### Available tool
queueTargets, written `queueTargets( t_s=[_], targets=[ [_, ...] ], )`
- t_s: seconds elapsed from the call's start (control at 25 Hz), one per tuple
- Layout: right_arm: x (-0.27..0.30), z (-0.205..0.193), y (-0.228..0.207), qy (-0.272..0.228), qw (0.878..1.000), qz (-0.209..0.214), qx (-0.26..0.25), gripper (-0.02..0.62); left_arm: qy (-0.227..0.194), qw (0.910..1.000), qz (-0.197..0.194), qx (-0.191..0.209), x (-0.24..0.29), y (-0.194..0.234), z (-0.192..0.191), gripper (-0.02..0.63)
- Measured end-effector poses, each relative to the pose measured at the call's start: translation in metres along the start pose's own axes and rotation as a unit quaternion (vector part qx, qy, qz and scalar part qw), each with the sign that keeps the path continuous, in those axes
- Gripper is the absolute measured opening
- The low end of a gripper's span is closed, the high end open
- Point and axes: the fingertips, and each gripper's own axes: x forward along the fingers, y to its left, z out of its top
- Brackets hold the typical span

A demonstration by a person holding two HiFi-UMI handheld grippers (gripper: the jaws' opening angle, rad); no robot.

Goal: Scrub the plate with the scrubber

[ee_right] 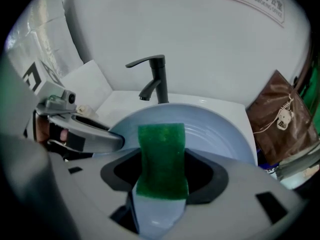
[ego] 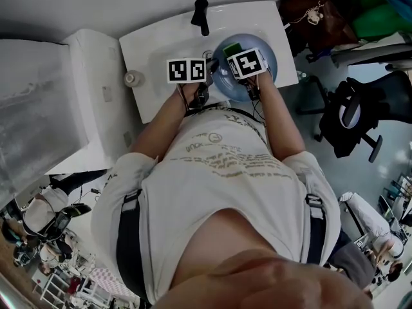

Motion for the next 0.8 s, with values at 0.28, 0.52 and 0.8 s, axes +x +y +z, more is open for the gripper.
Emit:
queueTargets(
  t_s=[0.28,0.52,0.8],
  targets=[
    [-0.006,-0.005,-0.021,-0.005,1.000,-0.021,0.023,0.258,-0.004,0.9998,-0.007,-0.016,-0.002,0.003,0.002,0.044],
    [-0.012,-0.022,-0.044,-0.003,0.998,-0.060,0.031,0.258,-0.006,0.9997,-0.005,-0.025,-0.001,0.008,0.002,0.044],
    [-0.016,-0.042,-0.063,-0.001,0.995,-0.061,0.082,0.258,-0.004,0.9993,-0.007,-0.037,0.001,0.010,0.001,0.044]
  ],
)
